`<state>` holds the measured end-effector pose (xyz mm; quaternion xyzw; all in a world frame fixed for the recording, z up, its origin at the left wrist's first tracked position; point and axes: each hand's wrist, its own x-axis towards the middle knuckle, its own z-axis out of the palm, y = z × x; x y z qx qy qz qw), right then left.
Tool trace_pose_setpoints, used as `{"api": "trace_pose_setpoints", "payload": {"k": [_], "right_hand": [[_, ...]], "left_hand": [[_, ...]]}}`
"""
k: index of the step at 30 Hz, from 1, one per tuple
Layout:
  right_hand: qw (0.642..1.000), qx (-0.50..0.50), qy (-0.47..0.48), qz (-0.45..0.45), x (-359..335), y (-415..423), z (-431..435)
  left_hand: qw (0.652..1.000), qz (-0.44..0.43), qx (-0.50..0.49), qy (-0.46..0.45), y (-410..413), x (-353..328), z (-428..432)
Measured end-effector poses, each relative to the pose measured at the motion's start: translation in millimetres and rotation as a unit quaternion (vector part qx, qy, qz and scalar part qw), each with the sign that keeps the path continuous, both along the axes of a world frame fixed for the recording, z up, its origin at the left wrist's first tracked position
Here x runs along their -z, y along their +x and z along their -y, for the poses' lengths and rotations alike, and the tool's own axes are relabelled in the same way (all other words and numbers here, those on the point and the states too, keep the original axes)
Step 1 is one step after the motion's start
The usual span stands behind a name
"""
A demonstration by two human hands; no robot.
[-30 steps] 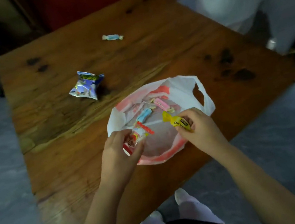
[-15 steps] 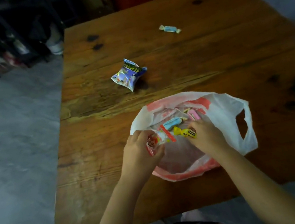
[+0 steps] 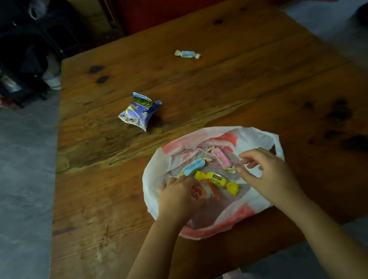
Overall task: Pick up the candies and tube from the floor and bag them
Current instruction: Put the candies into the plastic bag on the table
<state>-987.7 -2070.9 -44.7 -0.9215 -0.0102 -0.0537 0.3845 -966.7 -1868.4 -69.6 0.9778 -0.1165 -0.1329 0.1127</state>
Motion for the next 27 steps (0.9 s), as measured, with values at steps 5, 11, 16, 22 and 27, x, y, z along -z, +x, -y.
{"api": "trace_pose_setpoints", "payload": {"k": [5, 11, 16, 22, 27], "right_hand": [[1.000, -0.026, 0.005, 0.000, -4, -4, -8], [0.996, -0.092, -0.012, -0.009, -10, 1, -41], [0.980, -0.190, -0.051, -0.001, -20, 4, -102], [0.943, -0.327, -0.055, 0.039, -30, -15, -204], [0.886, -0.456, -0.055, 0.059, -28, -49, -301]], "left_hand": [[0.998, 0.004, 0.029, 0.055, -6, 6, -3], [0.995, 0.080, -0.051, -0.036, -35, -24, -32], [0.971, 0.156, -0.175, -0.042, -91, -43, -95], [0.900, 0.173, -0.400, -0.032, -178, -42, -184], [0.828, 0.205, -0.521, -0.010, -262, -37, -248]]}}
